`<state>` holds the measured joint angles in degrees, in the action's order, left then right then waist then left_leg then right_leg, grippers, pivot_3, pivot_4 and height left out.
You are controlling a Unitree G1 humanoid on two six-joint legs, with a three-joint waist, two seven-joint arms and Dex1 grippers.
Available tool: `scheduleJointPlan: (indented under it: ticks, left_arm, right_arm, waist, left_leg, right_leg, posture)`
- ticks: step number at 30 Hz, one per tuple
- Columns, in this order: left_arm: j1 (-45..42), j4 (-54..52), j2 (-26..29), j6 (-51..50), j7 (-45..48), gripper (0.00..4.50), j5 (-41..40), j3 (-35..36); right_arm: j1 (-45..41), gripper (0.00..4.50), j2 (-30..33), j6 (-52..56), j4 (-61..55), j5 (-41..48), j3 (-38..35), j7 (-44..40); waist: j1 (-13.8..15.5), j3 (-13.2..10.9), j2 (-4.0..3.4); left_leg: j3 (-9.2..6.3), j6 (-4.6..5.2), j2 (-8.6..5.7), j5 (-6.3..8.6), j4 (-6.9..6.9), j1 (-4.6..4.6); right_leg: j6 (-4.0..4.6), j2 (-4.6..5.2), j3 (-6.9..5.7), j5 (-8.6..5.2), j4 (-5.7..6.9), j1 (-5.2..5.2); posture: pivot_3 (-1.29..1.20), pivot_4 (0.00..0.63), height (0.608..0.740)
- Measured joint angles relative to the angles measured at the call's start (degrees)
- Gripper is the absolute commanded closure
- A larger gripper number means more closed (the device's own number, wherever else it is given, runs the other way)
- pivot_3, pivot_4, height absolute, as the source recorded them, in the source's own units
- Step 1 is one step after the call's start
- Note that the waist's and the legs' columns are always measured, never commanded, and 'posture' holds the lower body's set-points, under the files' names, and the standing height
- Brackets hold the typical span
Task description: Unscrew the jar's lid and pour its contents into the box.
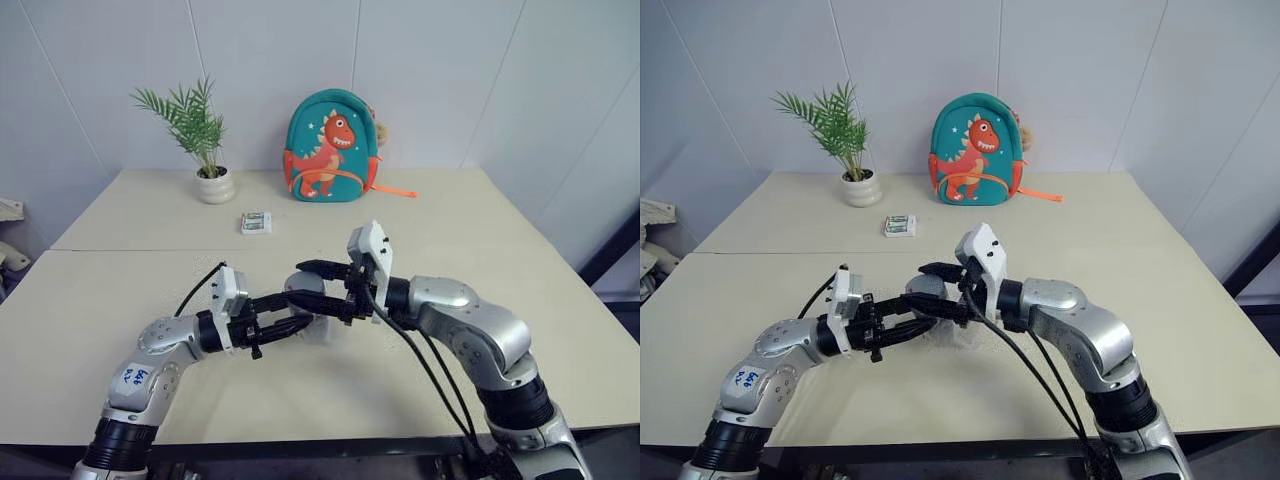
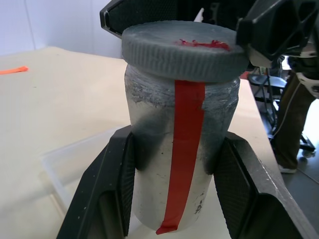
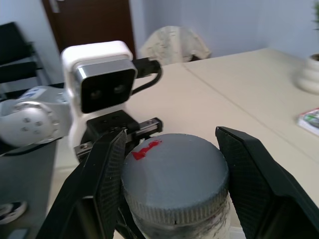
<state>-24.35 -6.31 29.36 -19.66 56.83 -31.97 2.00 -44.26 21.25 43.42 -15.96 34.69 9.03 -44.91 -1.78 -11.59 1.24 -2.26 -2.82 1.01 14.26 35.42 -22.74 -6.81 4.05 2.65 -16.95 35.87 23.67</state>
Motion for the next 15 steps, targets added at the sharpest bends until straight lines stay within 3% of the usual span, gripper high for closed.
scheduleJointPlan:
  ticks: [8, 15]
  left_arm:
    - [-1.78, -2.34, 3.8, -3.24, 6.12, 2.62, -2.16, -0.77]
    - [-0.45, -4.57, 8.14, -5.9, 8.79, 2.62, -4.62, 0.06]
  right_arm:
    - [-8.48, 1.97, 4.85, -2.45, 11.64, 1.82, 1.95, -21.7]
    - [-10.57, 1.97, 4.88, -6.88, 16.91, 0.67, 4.67, -30.24]
  waist:
    - [-0.08, 0.0, -0.01]
    - [0.06, -0.01, -0.02]
  left_leg:
    - [-0.02, 0.01, 0.01, 0.01, 0.1, -0.02]
    - [-0.02, 0.01, 0.04, 0.01, 0.14, -0.04]
  right_leg:
    - [0.0, -0.03, 0.0, 0.0, -0.01, -0.02]
    - [0.0, -0.05, 0.0, 0.0, 0.01, -0.01]
  posture:
    - [0.0, 0.15, 0.74]
    - [0.0, 0.15, 0.74]
